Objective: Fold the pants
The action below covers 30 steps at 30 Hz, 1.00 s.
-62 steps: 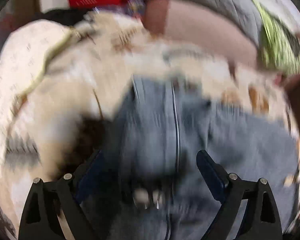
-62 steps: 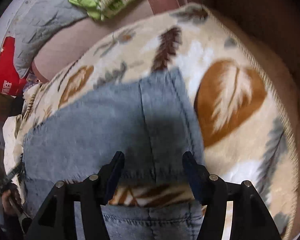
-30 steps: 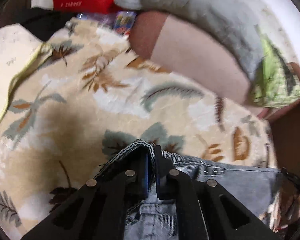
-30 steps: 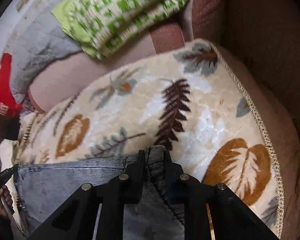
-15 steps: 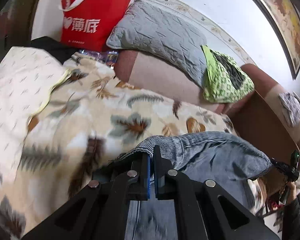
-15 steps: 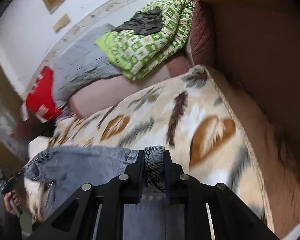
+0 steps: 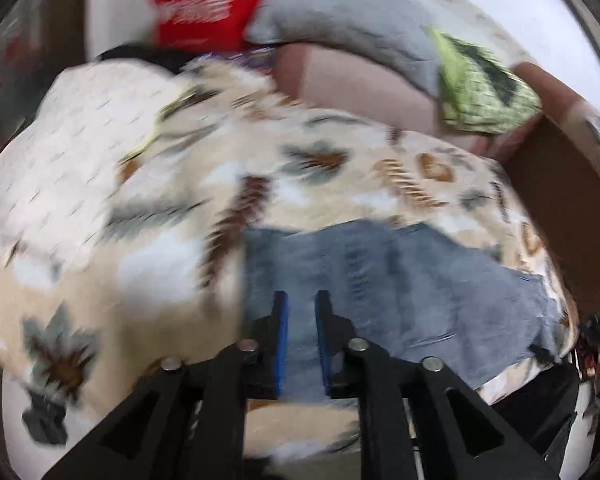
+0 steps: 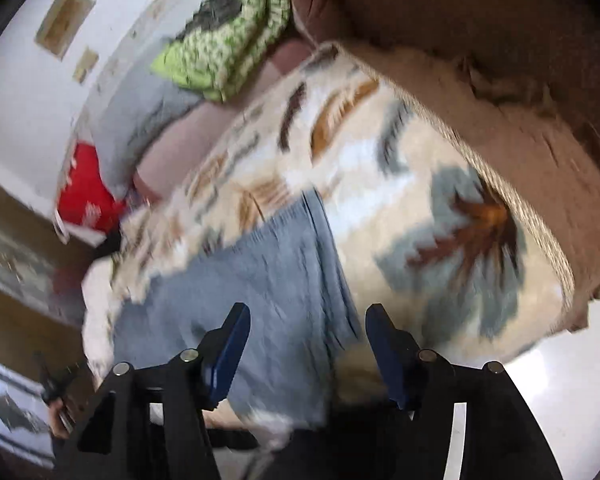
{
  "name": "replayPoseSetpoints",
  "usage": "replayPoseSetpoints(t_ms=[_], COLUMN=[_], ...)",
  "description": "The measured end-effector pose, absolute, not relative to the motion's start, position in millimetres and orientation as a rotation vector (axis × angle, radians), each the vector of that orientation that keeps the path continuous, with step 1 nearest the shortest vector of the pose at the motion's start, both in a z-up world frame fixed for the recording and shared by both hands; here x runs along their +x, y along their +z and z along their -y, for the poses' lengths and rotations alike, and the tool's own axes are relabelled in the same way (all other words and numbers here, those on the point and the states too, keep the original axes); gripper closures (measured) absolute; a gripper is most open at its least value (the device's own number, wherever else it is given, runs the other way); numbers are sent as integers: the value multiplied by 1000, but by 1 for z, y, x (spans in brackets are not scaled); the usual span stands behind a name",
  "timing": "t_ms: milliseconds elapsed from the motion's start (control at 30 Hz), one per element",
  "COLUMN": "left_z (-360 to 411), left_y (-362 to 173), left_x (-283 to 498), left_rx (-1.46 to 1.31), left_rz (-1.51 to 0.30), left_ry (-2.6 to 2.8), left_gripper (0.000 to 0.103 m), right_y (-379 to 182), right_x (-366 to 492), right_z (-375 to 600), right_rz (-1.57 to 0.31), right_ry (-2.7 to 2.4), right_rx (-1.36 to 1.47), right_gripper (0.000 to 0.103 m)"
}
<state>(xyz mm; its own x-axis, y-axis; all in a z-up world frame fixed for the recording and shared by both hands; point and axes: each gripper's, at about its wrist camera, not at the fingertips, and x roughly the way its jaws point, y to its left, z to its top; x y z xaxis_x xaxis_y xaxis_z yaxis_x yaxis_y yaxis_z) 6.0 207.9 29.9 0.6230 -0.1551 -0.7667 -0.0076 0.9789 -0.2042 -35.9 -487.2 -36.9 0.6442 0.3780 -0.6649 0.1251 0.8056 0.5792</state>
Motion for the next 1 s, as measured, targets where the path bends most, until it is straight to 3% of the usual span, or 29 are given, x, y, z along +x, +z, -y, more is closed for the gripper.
replayPoseSetpoints(t_ms=[67, 233, 300, 400, 567, 633, 733, 833, 933, 1000], left_z=[-180, -135, -134, -141, -145, -144, -143, -143, -143, -143], left_y=[22, -33, -50, -59, -64, -65, -65, -65, -62, -59], left_x=[16, 37, 36, 32, 34, 33, 35, 36, 36, 36], left_rx=[-171, -8, 10, -11, -26, -19, -13, -16, -21, -30], left_rz=[-898, -984, -1009, -975, -973, -965, -963, -960, -961, -956], left_ry=[-127, -88, -61, -53, -64, -65, -65, -68, -63, -54], left_gripper=[74, 72, 71, 58, 54, 54, 53, 53, 53, 53], right_y=[-33, -65, -69, -56, -8, -17, -67, -53, -24, -9], right_x=[-13, 48, 58, 58, 70, 87, 106, 84, 53, 36], right_z=[480, 443, 430, 421, 415, 410, 408, 426, 434, 429], right_rz=[-890, -1068, -1096, -1069, -911, -924, -1090, -993, -911, -886], right_ry=[156, 109, 78, 37, -42, -3, -50, -67, -88, -21], right_rx=[609, 490, 398, 287, 117, 128, 46, 186, 250, 304], right_gripper=[39, 42, 83, 90, 90, 88, 83, 77, 63, 46])
